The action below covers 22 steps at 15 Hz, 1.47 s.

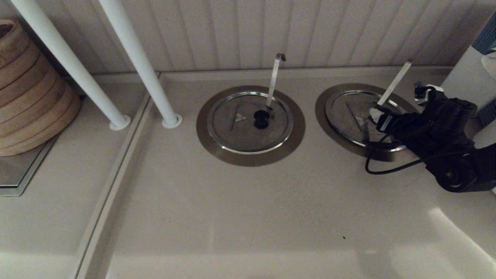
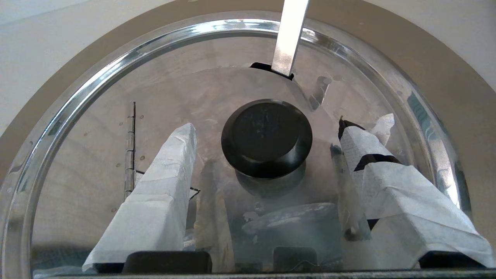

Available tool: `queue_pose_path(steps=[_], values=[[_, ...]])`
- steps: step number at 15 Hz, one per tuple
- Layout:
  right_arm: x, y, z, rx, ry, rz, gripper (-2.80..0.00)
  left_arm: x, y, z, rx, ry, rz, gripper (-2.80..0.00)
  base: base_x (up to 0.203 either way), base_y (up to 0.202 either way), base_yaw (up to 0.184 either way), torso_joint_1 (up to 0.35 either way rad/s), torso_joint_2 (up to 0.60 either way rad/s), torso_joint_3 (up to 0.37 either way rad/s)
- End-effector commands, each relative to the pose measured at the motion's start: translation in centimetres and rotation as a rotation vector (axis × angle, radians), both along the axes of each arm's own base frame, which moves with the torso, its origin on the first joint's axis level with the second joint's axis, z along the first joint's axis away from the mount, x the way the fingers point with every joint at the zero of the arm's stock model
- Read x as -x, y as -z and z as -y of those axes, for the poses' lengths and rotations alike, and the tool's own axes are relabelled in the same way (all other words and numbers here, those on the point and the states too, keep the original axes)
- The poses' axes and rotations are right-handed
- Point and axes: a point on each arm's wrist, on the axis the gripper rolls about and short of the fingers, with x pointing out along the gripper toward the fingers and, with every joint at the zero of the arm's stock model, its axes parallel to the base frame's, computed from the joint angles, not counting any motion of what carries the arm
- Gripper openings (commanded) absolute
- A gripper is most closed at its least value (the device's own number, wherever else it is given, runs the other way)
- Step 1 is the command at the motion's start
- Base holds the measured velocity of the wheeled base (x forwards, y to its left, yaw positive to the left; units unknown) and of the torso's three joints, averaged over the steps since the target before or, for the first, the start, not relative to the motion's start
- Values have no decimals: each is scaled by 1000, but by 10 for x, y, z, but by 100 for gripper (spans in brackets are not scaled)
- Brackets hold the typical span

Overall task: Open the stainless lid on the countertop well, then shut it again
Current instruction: Open the lid

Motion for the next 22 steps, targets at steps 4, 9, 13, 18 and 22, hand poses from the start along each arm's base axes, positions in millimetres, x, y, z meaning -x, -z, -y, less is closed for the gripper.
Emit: queue_pose_path(steps=[4,9,13,18,22], values=[[2,-5,-1,-3,-1,17,0,0,0,0,1,-1,0,-280,0,0,0,0,0,0],[4,-10,-1,-8,-2,32,0,0,0,0,1,-1,0,-280,0,0,0,0,0,0],[4,-12,0,-10,1,29,0,0,0,0,1,-1,0,-280,0,0,0,0,0,0],[-5,-5,9,-11,26,5,0,0,0,0,1,-1,0,-280,0,0,0,0,0,0],[-6,0,6,-13,16,-9,0,0,0,0,1,-1,0,-280,0,0,0,0,0,0]])
